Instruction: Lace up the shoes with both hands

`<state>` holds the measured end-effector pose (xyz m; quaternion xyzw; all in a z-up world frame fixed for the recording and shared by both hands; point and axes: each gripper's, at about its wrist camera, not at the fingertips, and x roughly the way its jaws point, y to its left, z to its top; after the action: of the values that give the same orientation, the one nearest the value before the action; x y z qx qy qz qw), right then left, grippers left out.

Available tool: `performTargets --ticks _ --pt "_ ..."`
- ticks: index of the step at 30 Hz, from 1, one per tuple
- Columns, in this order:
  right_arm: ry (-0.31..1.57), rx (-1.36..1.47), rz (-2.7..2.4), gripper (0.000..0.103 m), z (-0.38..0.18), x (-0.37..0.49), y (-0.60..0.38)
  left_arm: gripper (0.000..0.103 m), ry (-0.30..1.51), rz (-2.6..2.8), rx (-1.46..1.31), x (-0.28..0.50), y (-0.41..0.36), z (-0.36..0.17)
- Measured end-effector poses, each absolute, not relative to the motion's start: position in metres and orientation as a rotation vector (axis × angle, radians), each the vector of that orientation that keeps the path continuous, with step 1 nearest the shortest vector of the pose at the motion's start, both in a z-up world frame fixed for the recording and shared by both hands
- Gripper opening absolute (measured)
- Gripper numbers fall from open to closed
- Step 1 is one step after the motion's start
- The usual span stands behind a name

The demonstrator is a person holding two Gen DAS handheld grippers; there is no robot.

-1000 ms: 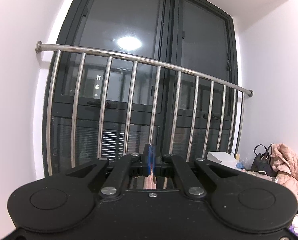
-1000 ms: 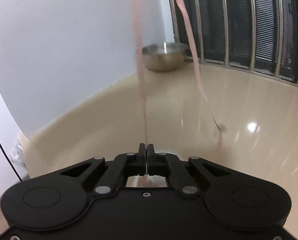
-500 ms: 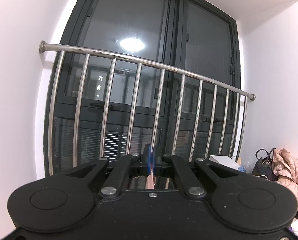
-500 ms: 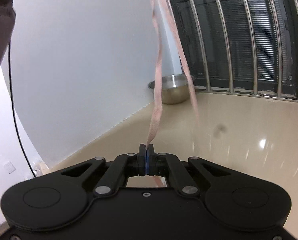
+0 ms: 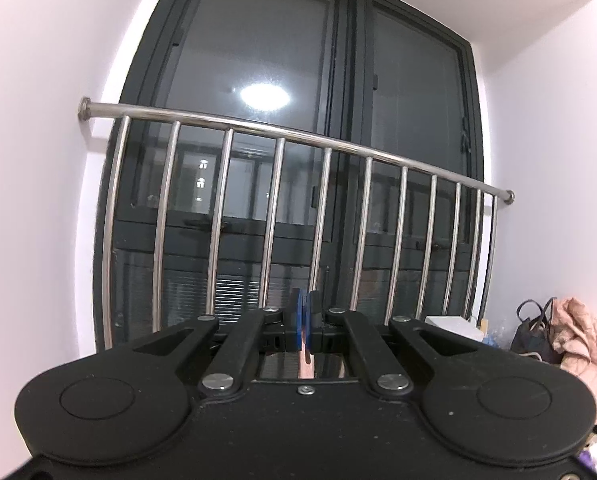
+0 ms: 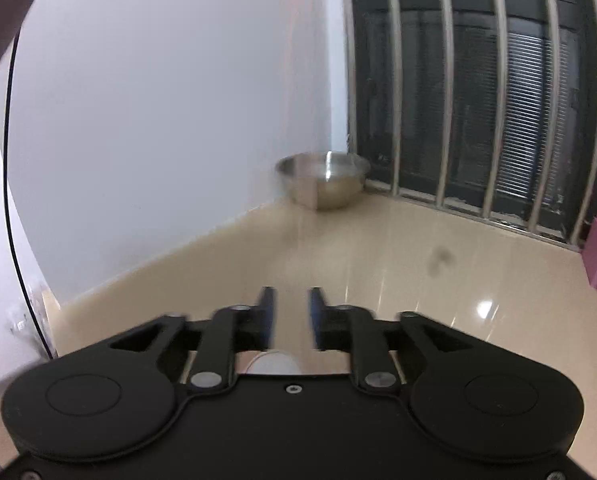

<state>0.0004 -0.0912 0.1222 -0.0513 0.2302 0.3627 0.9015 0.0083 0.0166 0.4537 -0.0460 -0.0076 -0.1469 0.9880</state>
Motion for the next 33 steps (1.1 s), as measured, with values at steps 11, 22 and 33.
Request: performTargets --ticks 11,22,33 --pt "0.418 -0.232 0.795 0.067 0.086 0.002 -0.051 0.001 -0.025 -0.293 -0.093 -0.010 0.023 0.456" --pt "0.427 -0.282 0.797 0.000 0.086 -0.012 -0.034 0.000 -0.029 -0.277 -0.079 -0.021 0.055 0.447" --pt "0.760 -0.055 0.604 0.034 0.096 0.098 -0.079 0.046 0.334 -0.069 0.059 0.016 0.073 0.261"
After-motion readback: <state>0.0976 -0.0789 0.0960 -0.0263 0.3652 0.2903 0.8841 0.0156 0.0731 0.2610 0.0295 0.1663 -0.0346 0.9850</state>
